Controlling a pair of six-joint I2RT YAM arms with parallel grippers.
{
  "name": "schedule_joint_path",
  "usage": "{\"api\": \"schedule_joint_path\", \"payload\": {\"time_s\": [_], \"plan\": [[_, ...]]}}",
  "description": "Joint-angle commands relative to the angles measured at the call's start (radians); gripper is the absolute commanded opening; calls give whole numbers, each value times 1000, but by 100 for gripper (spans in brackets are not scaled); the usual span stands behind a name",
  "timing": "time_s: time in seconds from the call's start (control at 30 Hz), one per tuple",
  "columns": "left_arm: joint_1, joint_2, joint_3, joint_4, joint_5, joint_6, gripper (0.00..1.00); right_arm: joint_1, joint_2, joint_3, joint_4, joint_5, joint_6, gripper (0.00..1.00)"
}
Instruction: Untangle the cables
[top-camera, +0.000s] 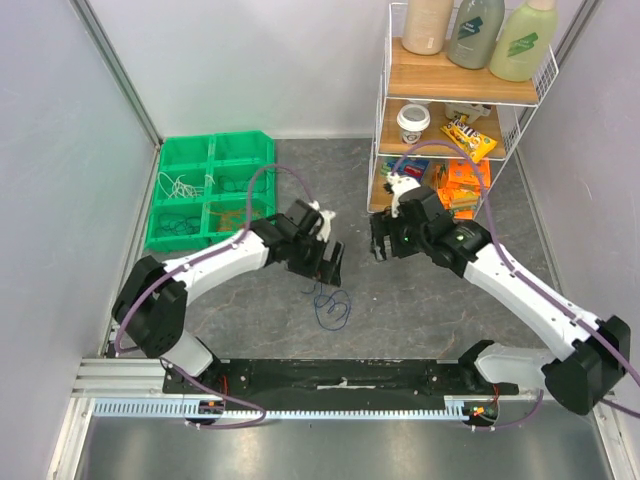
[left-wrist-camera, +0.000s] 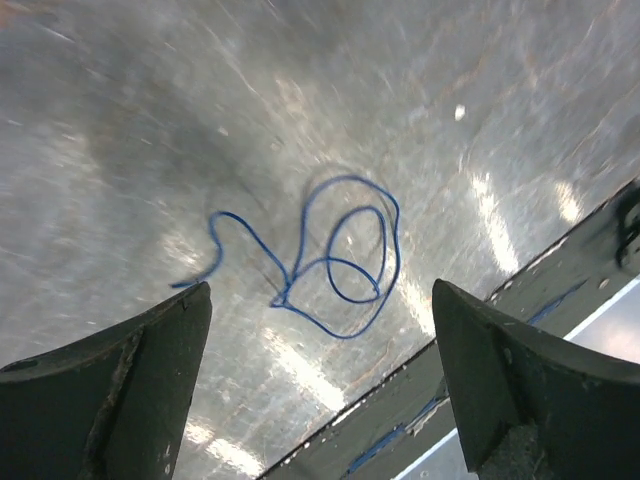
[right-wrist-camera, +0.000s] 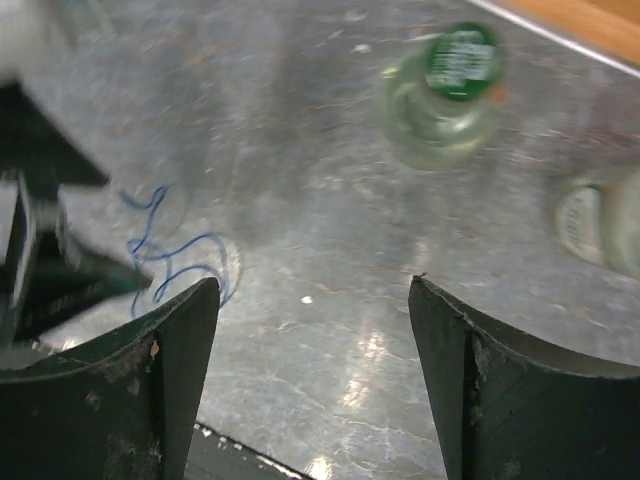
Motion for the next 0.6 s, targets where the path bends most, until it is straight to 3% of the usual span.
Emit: {"api": "schedule_joint_path", "payload": {"time_s": [0.0, 0.2, 0.37, 0.43, 0.57], "plan": [[-124, 10, -4, -59, -133, 54, 97, -58, -52, -50, 26, 61, 49, 84], [-183, 70, -35, -67, -211, 66, 98, -73, -66, -73, 35, 48, 57, 84], [-184, 149, -9, -49, -227, 75, 93, -81, -65, -91, 34, 46, 56, 84], [-184, 191, -1, -35, -218, 79, 87, -82, -69, -110, 34, 49, 62, 84], [-184, 228, -3, 6, -193, 63, 60, -82, -94, -125, 34, 67, 66, 84]]}}
